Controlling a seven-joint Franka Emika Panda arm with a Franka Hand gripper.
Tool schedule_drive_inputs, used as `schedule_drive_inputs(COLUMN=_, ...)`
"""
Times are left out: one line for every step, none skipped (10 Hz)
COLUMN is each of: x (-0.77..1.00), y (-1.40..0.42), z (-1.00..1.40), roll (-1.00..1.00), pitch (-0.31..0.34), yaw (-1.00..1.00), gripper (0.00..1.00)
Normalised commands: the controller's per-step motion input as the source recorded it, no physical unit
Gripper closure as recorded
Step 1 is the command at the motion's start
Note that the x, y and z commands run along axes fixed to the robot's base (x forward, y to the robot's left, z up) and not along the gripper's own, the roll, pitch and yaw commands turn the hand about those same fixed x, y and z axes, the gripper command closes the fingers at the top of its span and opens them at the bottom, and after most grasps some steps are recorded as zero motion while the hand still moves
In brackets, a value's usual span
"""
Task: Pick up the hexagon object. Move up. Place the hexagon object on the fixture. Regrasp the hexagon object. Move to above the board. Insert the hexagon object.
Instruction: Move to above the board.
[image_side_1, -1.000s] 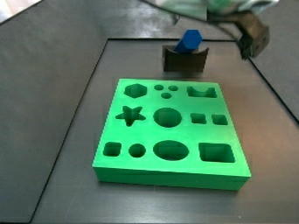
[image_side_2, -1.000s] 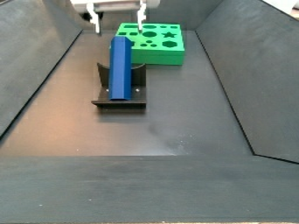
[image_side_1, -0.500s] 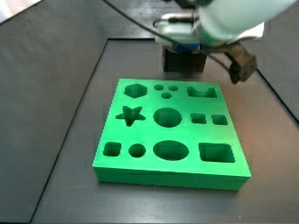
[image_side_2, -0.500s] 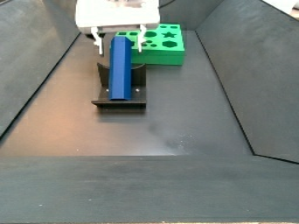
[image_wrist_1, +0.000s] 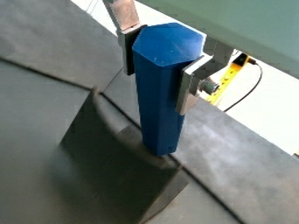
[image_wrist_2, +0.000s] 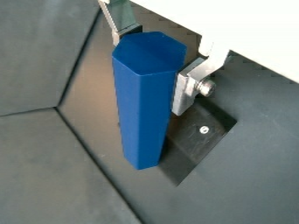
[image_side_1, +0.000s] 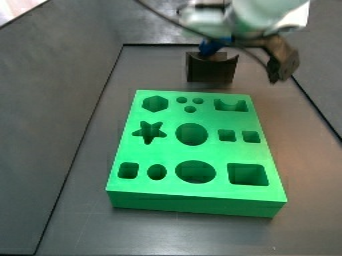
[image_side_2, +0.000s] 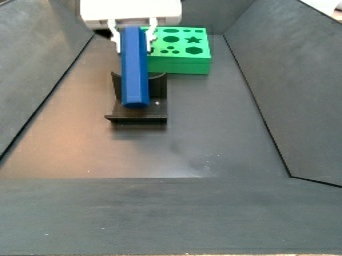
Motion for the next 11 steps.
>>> schedule_drive_inputs(x=-0.03, y=0.13, z=1.0, roll=-0.16, pitch=-0.036, yaw=-0.11, gripper=1.0)
schedule_drive_inputs(x=-0.03, y=0.13, z=1.0, roll=-0.15, pitch=-0.02, yaw=-0.11, gripper=1.0)
schedule_drive_inputs(x=-0.04, y=0.12, z=1.0, roll=-0.13, pitch=0.012, yaw=-0.09, gripper=1.0)
schedule_drive_inputs(x=-0.04, y=0.12, z=1.0, roll=-0.12, pitch=0.024, yaw=-0.08, gripper=1.0)
schedule_drive_inputs(x=-0.05, y=0.11, z=1.0, roll=-0.09, pitch=0.048, yaw=-0.06, gripper=1.0)
schedule_drive_inputs(x=-0.05, y=0.1, z=1.0, roll=-0.08, pitch=0.072, yaw=-0.04, gripper=1.0)
schedule_drive_inputs(x=-0.05, y=0.09, z=1.0, roll=-0.07, pitch=0.09, yaw=-0.03, gripper=1.0)
schedule_drive_inputs(x=-0.05, y=0.07, z=1.0, roll=-0.06, pitch=0.103, yaw=-0.01, gripper=1.0)
schedule_drive_inputs(x=-0.04, y=0.05, z=0.84, roll=-0.06, pitch=0.1, yaw=0.01, gripper=1.0)
schedule_drive_inputs(x=-0.03, y=0.03, z=0.6, roll=-0.05, pitch=0.101, yaw=0.03, gripper=1.0)
schedule_drive_inputs(x=-0.01, y=0.01, z=0.42, roll=-0.05, pitch=0.102, yaw=0.04, gripper=1.0)
